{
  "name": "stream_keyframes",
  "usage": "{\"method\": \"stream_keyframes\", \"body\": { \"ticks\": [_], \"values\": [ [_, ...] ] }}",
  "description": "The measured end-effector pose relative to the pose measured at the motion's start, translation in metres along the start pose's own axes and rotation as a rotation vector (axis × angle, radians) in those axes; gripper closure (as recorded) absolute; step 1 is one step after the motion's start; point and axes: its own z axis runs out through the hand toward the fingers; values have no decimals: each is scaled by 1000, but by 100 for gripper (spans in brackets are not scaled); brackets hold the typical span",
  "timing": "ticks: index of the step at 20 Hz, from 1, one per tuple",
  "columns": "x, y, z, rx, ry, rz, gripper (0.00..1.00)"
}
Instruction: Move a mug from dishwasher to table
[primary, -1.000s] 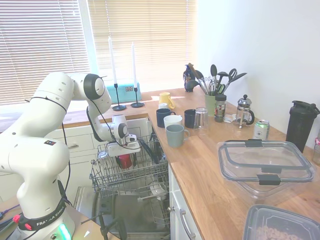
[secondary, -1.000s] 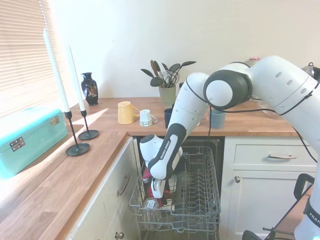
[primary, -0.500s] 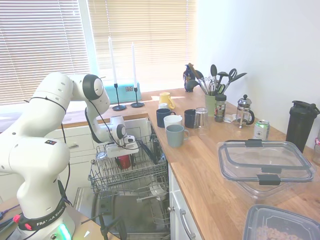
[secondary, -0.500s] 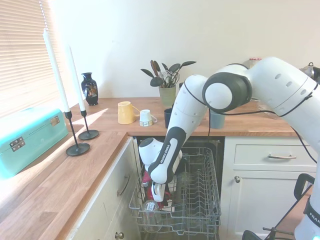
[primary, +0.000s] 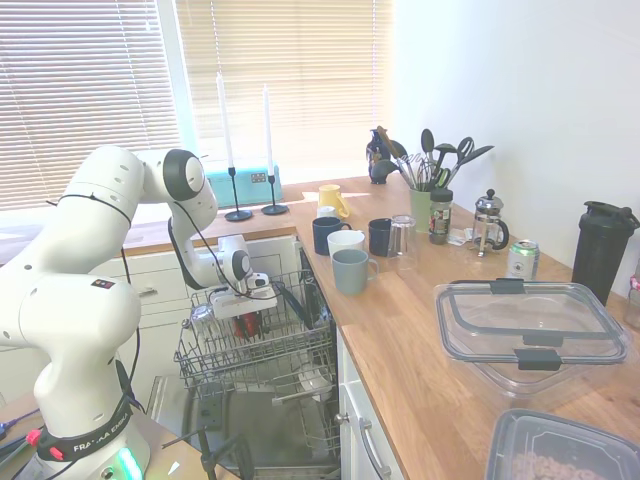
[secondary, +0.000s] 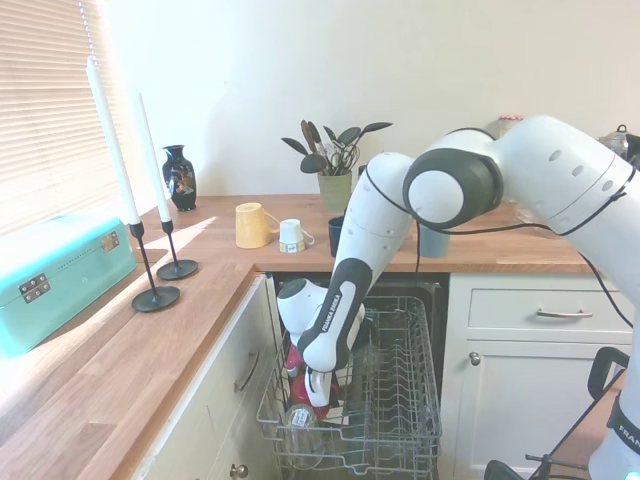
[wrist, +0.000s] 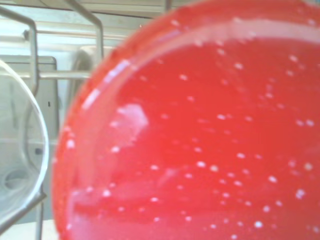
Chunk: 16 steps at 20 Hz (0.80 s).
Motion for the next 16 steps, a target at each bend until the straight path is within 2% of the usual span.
{"method": "stream_keyframes", "body": {
  "ticks": [12,16],
  "values": [
    [-6,1,-3,-28,25,-5,100],
    [-29,-12,-23,-23,29,-1,100]
  ]
}}
